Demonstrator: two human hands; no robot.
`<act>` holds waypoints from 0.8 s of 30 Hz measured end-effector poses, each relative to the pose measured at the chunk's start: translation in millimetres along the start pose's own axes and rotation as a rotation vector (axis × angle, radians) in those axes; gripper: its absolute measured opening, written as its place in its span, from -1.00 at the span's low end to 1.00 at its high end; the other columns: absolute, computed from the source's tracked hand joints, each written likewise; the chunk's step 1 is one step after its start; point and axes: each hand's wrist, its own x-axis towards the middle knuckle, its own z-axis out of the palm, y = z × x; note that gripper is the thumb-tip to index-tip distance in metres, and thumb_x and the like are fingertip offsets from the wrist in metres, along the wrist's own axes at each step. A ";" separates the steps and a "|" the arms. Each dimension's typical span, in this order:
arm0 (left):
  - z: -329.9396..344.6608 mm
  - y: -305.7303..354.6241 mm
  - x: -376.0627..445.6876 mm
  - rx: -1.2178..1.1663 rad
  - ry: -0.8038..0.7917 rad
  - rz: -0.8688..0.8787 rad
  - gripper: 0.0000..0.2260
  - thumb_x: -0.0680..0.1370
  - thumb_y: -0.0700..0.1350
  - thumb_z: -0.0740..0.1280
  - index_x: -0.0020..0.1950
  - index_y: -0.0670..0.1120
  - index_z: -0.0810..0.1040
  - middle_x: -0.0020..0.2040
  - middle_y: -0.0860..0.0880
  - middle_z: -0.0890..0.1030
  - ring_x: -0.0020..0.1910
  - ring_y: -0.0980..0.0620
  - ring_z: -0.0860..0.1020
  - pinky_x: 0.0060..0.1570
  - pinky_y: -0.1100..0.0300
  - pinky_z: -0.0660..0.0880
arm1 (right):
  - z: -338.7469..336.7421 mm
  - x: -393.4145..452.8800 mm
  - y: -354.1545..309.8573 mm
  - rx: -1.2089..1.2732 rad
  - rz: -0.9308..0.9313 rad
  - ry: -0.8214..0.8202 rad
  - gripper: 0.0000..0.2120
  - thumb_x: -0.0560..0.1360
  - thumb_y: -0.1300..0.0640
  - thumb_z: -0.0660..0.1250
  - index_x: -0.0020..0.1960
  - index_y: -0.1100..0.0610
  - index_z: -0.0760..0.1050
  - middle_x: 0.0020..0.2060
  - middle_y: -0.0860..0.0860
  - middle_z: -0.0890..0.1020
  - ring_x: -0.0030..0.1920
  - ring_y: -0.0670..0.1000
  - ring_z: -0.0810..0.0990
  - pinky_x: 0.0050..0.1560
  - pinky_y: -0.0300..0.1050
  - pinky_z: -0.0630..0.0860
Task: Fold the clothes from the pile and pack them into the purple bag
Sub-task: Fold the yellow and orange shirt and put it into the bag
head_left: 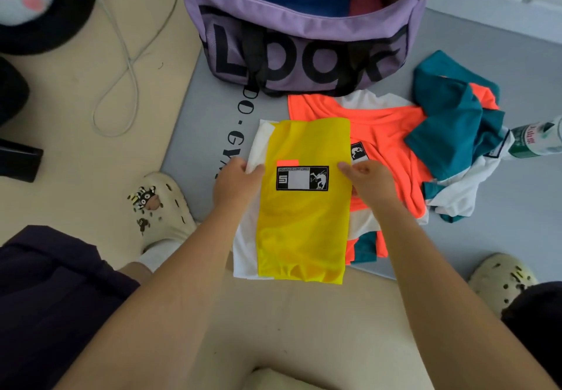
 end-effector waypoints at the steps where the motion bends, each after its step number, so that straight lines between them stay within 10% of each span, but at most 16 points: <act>1: -0.3 10.5 7.8 -0.018 -0.021 0.014 -0.69 0.53 0.19 0.33 -0.03 -0.05 0.43 -0.20 0.04 0.50 -0.27 0.09 0.49 -0.35 0.19 0.36 | 1.1 6.9 -9.3 0.059 -0.004 0.018 -0.56 0.49 -0.13 0.40 0.00 0.29 0.54 -0.16 0.16 0.62 -0.18 0.09 0.59 -0.11 0.06 0.54; 9: -15.0 11.0 52.8 0.151 0.212 0.090 -0.72 0.68 0.01 0.10 -0.07 -0.15 0.43 -0.22 -0.09 0.50 -0.28 -0.05 0.44 -0.40 0.13 0.26 | 2.1 53.1 -40.6 0.020 -0.120 -0.096 -0.84 0.49 0.07 0.45 -0.04 0.13 0.54 -0.28 -0.06 0.55 -0.32 -0.09 0.50 -0.45 -0.42 0.41; 16: 7.7 -28.1 -7.6 0.004 0.147 -0.026 -0.60 0.58 0.24 0.22 -0.27 -0.04 0.38 -0.39 0.06 0.41 -0.44 0.08 0.38 -0.45 0.21 0.19 | 20.1 2.3 5.0 -0.044 -0.196 0.164 -0.67 0.47 -0.06 0.44 -0.07 0.17 0.41 -0.25 0.02 0.52 -0.26 0.03 0.46 -0.32 -0.10 0.24; 24: 38.0 -77.9 -107.0 -0.028 -0.065 -0.275 -0.51 0.41 0.28 0.45 0.00 -0.12 0.47 -0.11 -0.05 0.53 -0.12 -0.09 0.52 -0.23 0.08 0.43 | 53.4 -95.0 86.2 -0.214 0.113 -0.084 -0.63 0.45 -0.15 0.43 -0.19 0.13 0.41 -0.34 0.03 0.50 -0.25 0.08 0.51 -0.33 -0.08 0.32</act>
